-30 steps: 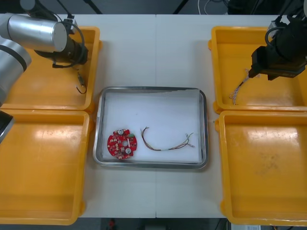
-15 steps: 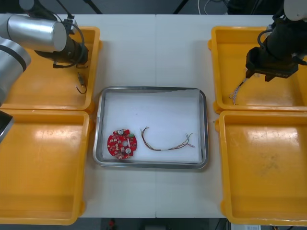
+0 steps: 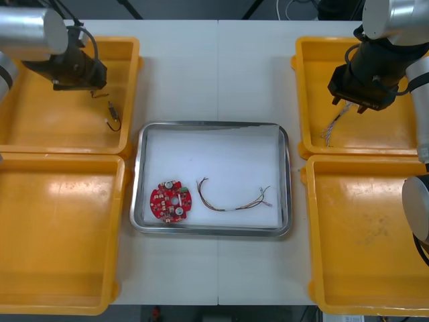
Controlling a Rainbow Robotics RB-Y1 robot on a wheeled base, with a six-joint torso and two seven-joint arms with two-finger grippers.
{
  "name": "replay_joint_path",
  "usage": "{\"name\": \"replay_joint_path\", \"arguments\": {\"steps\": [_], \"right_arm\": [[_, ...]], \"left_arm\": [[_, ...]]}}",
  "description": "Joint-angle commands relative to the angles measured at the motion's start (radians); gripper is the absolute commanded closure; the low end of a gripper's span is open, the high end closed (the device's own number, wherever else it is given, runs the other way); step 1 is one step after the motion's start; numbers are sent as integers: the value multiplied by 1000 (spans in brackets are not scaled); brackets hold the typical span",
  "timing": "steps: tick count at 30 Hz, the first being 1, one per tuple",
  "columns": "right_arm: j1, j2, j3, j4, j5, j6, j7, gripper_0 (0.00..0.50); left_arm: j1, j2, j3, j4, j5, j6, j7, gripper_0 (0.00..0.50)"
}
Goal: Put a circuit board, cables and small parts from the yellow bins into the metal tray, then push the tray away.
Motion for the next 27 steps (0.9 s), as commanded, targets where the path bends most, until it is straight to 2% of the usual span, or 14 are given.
{"name": "replay_joint_path", "arguments": {"steps": [1,7,11,16,19,21,27], "right_arm": [[-50,14,-4,42,30,-70,-94,0],[-50,20,4,114,30,-152,-168,0],[-50,23,4,189,-24,-228,-197,0],[-49,27,16,229,-35,-265,-208,0],[-49,27,33,265,-38,-284,-219,0],[-49,27,51,278,-39,-287,-225,0],[-40,27,59,292,-45,-287,-234,0]], "left_arm": [[10,95,114,-112,-7,123,-117,500],[10,136,203,-234,-27,301,-100,500],[12,152,228,-317,-34,416,-83,500],[12,152,235,-417,-46,542,-57,500],[19,146,234,-490,-45,605,24,500],[47,133,234,-589,-46,649,86,500],[122,101,224,-780,-22,723,173,500]]}}
